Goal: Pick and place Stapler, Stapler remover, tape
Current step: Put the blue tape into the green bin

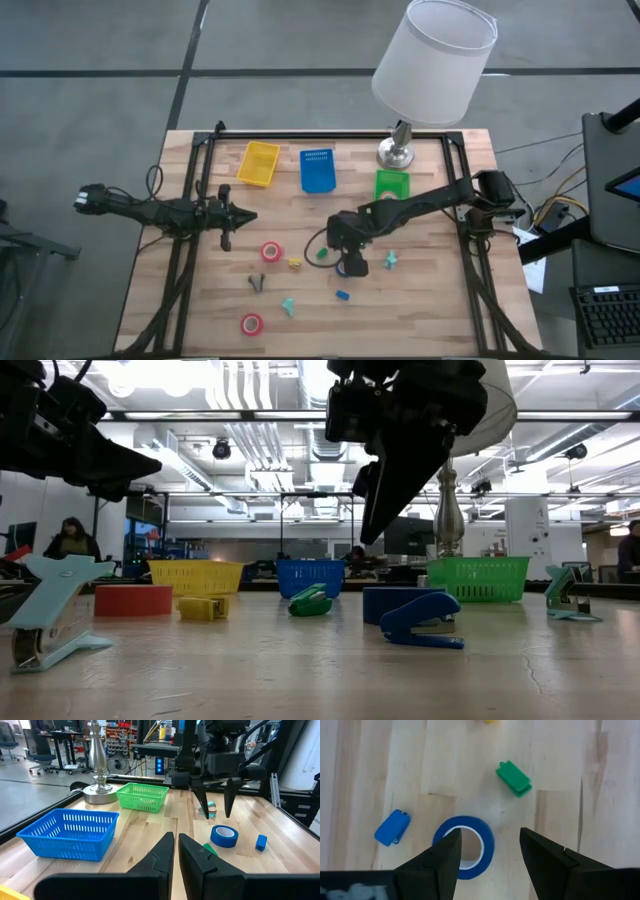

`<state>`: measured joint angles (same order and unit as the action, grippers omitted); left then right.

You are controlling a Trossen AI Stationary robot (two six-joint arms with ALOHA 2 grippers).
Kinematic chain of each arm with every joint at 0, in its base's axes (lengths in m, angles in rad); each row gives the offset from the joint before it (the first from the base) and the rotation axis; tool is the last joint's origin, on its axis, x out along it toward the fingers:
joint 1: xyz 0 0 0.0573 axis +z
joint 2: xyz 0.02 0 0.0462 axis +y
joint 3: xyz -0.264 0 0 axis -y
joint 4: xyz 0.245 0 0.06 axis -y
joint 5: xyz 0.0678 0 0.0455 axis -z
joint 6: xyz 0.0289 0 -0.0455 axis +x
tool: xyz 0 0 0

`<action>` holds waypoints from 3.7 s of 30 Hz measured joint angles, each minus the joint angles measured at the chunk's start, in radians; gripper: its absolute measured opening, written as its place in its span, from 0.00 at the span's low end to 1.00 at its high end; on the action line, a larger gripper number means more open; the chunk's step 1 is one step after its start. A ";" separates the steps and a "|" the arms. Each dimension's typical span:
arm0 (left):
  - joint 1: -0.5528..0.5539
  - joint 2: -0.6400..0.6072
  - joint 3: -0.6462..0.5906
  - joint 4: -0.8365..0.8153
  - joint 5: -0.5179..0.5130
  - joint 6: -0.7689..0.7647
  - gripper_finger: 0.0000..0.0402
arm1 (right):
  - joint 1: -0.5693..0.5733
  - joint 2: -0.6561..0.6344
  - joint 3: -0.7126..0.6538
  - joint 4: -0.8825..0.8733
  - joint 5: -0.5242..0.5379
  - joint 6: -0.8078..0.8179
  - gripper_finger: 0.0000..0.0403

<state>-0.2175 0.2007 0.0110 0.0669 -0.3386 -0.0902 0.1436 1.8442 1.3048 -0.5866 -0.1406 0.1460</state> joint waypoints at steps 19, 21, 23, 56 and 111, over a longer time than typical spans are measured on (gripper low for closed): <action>0.000 0.000 0.000 0.000 0.000 0.000 0.08 | -0.005 -0.008 0.000 0.054 0.004 0.166 0.49; 0.000 0.000 0.000 0.000 0.000 0.000 0.08 | -0.004 -0.008 0.000 0.045 0.005 0.243 0.49; 0.000 0.000 0.000 0.000 0.000 0.000 0.08 | -0.005 -0.008 0.000 0.015 0.006 0.304 0.48; 0.000 0.000 0.000 0.000 0.000 0.000 0.08 | 0.003 0.143 -0.006 -0.076 0.003 0.485 0.23; 0.000 0.000 0.000 0.000 0.000 0.000 0.08 | -0.541 -0.241 -0.339 -0.268 0.201 0.378 0.14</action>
<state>-0.2174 0.2007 0.0113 0.0666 -0.3386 -0.0902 -0.3977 1.6035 0.9661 -0.8551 0.0608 0.5236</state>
